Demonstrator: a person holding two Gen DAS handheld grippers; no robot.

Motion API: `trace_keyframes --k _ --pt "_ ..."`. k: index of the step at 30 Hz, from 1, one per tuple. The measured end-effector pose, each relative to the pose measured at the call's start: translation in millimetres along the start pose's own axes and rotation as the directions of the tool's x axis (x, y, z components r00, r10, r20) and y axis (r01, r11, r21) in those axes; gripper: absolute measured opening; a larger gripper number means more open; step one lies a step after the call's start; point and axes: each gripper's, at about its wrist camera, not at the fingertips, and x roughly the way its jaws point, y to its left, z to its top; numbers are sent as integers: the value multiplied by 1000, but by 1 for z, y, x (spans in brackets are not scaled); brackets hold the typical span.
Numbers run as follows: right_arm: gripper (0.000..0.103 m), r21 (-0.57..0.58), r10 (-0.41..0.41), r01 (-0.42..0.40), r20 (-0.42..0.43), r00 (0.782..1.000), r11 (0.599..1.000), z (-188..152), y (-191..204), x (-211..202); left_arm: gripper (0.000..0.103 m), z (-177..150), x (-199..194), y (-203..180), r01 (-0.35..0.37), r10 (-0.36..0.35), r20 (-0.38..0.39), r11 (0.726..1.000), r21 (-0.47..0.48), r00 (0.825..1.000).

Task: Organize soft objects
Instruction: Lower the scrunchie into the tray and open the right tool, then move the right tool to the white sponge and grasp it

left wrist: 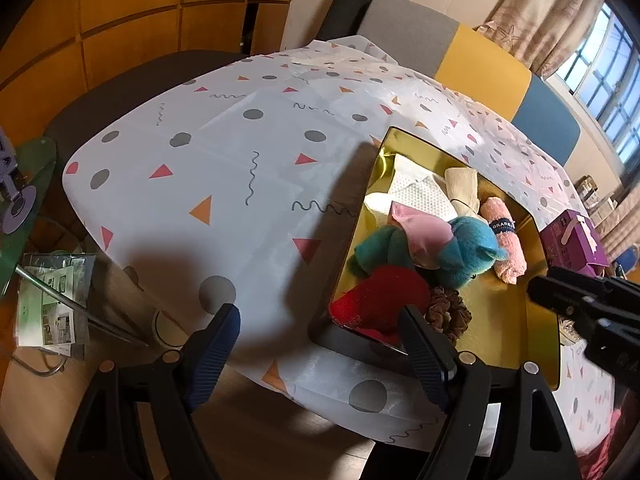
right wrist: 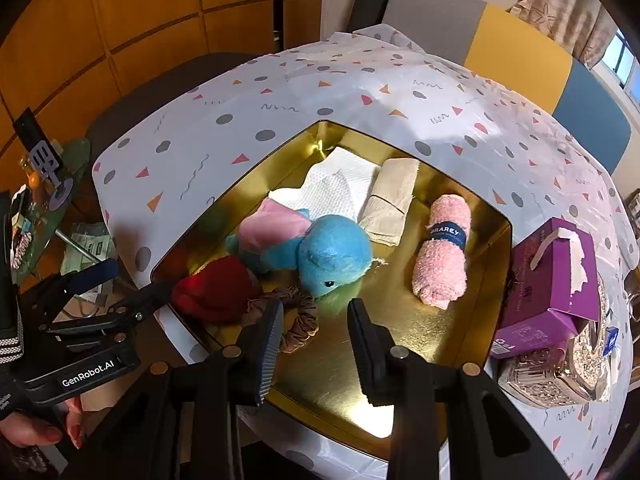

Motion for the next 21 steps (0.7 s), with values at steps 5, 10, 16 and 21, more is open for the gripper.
trace_keyframes --k 5,10,16,21 --pt "33 27 -2 1 53 999 1000 4 -12 -20 83 0 -2 -3 -7 7 3 1000 3 1000" --pt "33 74 -20 13 98 995 997 6 -31 -40 83 -1 -6 -10 -7 6 8 1000 10 1000" --pt "33 138 -42 18 170 985 990 -2 -60 -69 91 -1 -12 -24 -14 13 29 1000 19 1000" --pt "33 239 -88 33 223 971 970 -21 -98 -90 92 1 -18 -48 -16 13 41 998 59 999"
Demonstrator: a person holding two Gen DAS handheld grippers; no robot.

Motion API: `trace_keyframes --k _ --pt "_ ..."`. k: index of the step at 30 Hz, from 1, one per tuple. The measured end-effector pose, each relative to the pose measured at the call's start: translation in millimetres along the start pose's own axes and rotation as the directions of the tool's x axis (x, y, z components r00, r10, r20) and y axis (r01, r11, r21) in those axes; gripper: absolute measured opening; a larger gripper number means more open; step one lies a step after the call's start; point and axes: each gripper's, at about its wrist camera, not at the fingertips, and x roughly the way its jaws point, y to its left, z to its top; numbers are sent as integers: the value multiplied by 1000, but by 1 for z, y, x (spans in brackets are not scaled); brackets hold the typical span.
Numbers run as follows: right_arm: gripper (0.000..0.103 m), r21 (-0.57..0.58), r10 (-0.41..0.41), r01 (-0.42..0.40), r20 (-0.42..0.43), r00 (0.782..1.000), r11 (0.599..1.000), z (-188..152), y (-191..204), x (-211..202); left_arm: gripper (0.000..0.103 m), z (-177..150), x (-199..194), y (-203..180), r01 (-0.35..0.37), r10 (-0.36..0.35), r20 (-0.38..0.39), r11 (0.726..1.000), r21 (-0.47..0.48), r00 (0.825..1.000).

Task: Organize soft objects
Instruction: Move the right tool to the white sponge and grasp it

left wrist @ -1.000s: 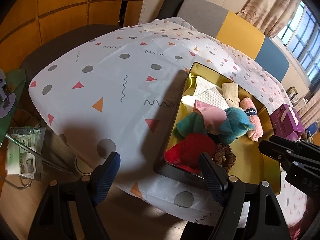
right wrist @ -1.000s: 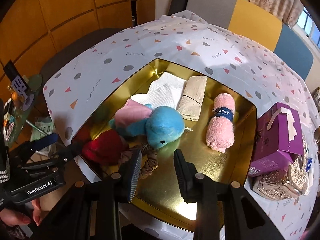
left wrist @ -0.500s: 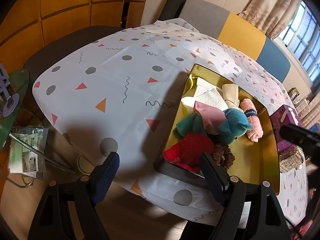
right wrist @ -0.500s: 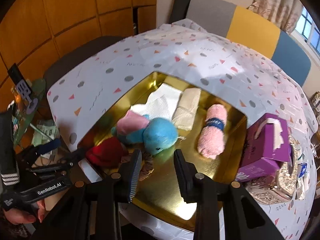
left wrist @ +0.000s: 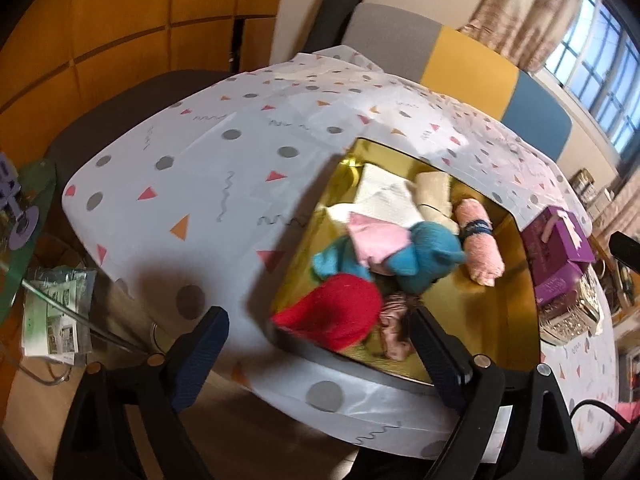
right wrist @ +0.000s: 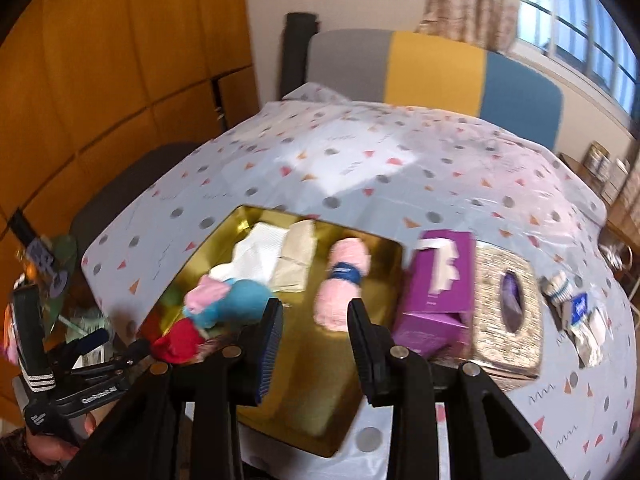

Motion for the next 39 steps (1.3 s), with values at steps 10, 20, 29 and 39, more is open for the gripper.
trace_keyframes --k 10,20,29,39 --pt "33 245 -126 119 11 992 962 -37 -118 -17 92 2 -8 -94 128 -129 -6 977 171 992" --pt "38 548 -301 305 -100 948 779 -114 -309 -6 93 -12 -19 -221 306 -310 -60 857 415 949" --pt "70 741 -364 366 -175 915 563 -94 -479 16 95 -24 -15 -273 330 -343 -73 794 510 937" --pt "70 766 -259 454 -374 891 456 -92 -543 100 95 -25 -4 -275 301 -300 -87 804 512 950"
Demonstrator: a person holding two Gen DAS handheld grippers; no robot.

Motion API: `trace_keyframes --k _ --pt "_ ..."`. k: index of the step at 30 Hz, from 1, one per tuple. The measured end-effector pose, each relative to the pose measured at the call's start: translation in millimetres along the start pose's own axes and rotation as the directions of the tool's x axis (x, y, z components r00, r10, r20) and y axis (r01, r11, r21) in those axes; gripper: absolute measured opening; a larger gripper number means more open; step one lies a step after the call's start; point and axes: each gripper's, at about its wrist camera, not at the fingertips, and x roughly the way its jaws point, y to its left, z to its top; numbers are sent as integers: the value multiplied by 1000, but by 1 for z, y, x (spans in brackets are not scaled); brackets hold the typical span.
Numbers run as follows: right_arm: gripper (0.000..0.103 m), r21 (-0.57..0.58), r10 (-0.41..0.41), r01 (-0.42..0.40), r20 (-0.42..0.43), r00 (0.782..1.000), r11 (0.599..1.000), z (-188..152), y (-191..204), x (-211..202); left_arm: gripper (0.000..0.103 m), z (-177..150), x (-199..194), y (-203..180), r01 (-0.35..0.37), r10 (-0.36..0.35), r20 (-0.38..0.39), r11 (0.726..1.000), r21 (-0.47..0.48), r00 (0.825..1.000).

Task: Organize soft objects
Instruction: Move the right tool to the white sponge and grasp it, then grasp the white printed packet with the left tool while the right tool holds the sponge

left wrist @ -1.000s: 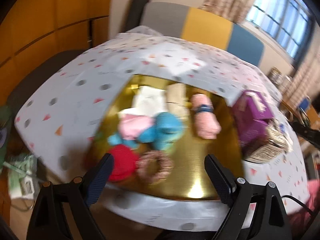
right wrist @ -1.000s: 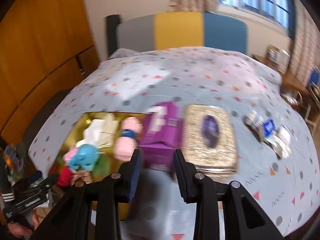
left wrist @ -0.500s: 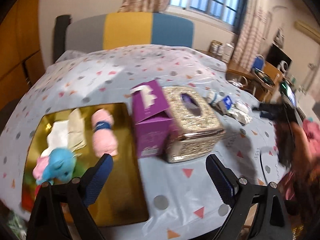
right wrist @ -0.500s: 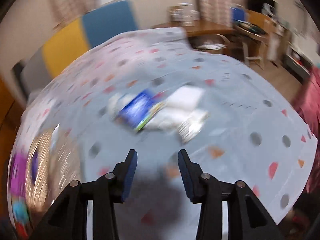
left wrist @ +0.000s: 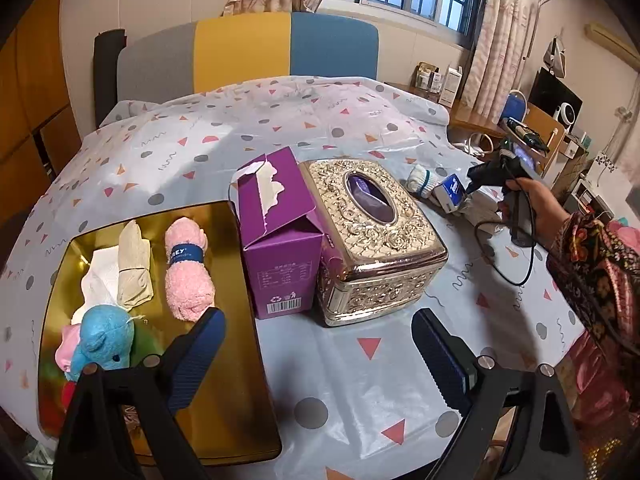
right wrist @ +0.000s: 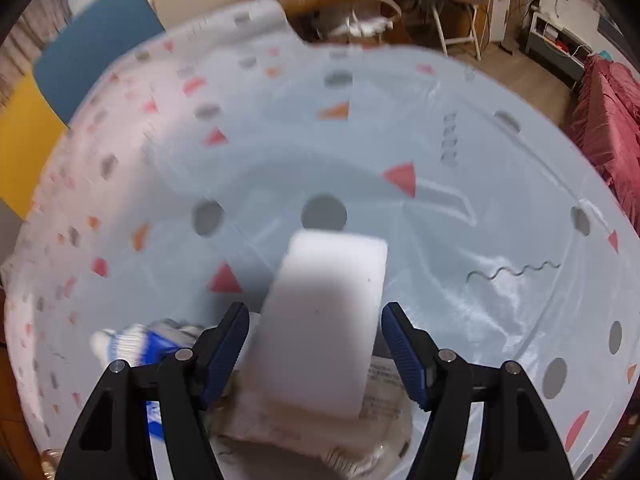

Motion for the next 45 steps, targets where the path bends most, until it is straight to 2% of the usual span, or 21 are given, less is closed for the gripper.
trace_keyframes --k 3,4,7,12,18,20,23,25,26,28,30,31,34,36,38,41,45 --pt "69 -31 17 -16 6 1000 999 -7 0 7 95 3 1 -5 11 -11 3 1000 15 1000" --pt "63 -57 19 -17 34 999 998 -11 0 4 95 4 1 -9 16 -16 4 1000 21 1000" --pt "60 -89 60 -55 56 997 995 -22 -6 -2 95 8 3 -23 38 -38 -1 998 50 999" --pt "59 -60 138 -134 66 988 989 -51 -36 -19 95 24 5 -50 88 -88 -3 993 76 996" --pt "59 -83 232 -226 66 971 971 -89 -65 -40 98 50 21 -95 111 -107 -34 983 144 994" --pt "59 -73 268 -261 109 957 963 -101 -77 -49 98 59 30 -112 111 -104 -52 980 163 993" --pt "59 -41 316 -315 243 917 948 -120 -106 -70 101 75 46 -139 183 -170 -98 973 141 981" --pt "59 -40 275 -277 310 910 960 -128 -121 -78 101 83 59 -157 197 -181 -140 973 116 973" --pt "59 -37 230 -231 334 914 972 -132 -129 -80 101 88 68 -170 244 -226 -166 965 96 960" --pt "59 -36 170 -169 367 914 985 -140 -140 -82 101 94 82 -188 234 -216 -187 969 81 958" --pt "59 -44 98 -88 378 921 995 -142 -144 -77 101 97 102 -209 254 -234 -233 965 58 944" --pt "59 -38 79 -70 376 923 997 -144 -148 -74 101 96 107 -215 243 -224 -244 969 51 944" --pt "59 16 105 -120 387 916 993 -146 -164 -74 101 94 135 -242 262 -241 -293 964 35 925" --pt "59 20 98 -116 400 911 993 -149 -168 -74 100 91 162 -256 233 -213 -343 972 16 915" --pt "59 15 86 -101 400 912 995 -146 -167 -73 98 89 189 -265 232 -230 -381 972 -40 896" --pt "59 12 86 -100 409 909 995 -146 -167 -73 98 89 221 -277 186 -193 -411 981 -58 891" --pt "59 25 123 -147 423 898 989 -146 -173 -73 97 87 247 -288 166 -175 -440 984 -60 881"
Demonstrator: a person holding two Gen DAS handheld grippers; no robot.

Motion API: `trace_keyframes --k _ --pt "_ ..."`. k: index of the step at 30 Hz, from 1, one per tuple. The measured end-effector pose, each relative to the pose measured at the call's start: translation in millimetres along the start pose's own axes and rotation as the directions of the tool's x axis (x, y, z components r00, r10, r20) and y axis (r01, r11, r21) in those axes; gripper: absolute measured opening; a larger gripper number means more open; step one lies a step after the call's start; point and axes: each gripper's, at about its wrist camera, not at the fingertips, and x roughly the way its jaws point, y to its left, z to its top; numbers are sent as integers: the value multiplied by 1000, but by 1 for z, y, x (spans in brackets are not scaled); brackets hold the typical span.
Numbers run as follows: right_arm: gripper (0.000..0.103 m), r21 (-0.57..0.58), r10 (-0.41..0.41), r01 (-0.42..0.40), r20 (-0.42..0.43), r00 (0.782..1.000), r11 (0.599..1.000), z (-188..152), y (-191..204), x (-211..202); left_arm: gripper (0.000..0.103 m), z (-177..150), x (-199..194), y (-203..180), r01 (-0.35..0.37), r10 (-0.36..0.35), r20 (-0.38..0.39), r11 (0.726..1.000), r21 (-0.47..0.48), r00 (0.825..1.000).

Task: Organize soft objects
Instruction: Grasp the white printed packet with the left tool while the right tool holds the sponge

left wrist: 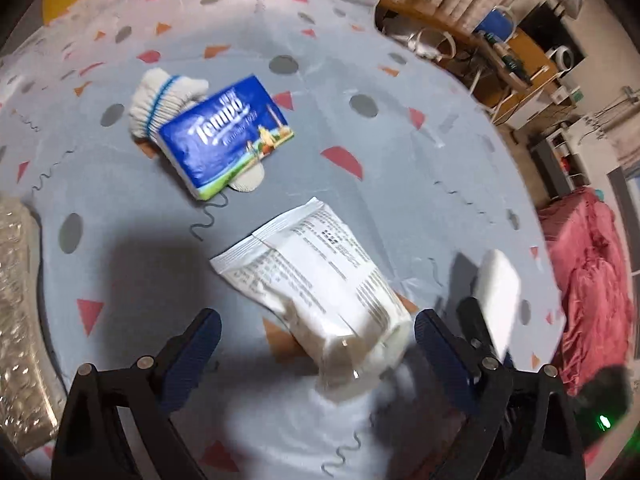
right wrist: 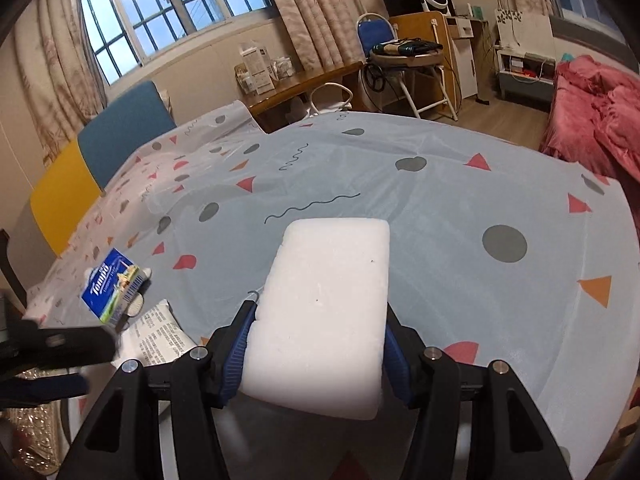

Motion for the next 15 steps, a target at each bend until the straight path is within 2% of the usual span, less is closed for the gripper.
trace_keyframes --k 5,7,10,12,15 --pt "59 -13 -16 16 2 1000 1000 -1 4 2 97 6 17 -7 21 -22 -38 999 -26 999" --pt "59 -23 -26 27 3 1000 999 -1 5 3 92 6 23 -12 7 -7 -46 1000 -8 999" --pt "59 -15 -18 18 5 1000 1000 -1 5 3 89 2 23 -20 -18 19 -15 997 69 1000" --pt "59 -11 -13 13 6 1000 1000 -2 5 4 77 -1 21 -21 -5 4 10 994 107 1000" --pt "59 -17 -20 20 6 1000 1000 -2 4 5 71 -8 16 -21 10 -14 25 986 166 1000"
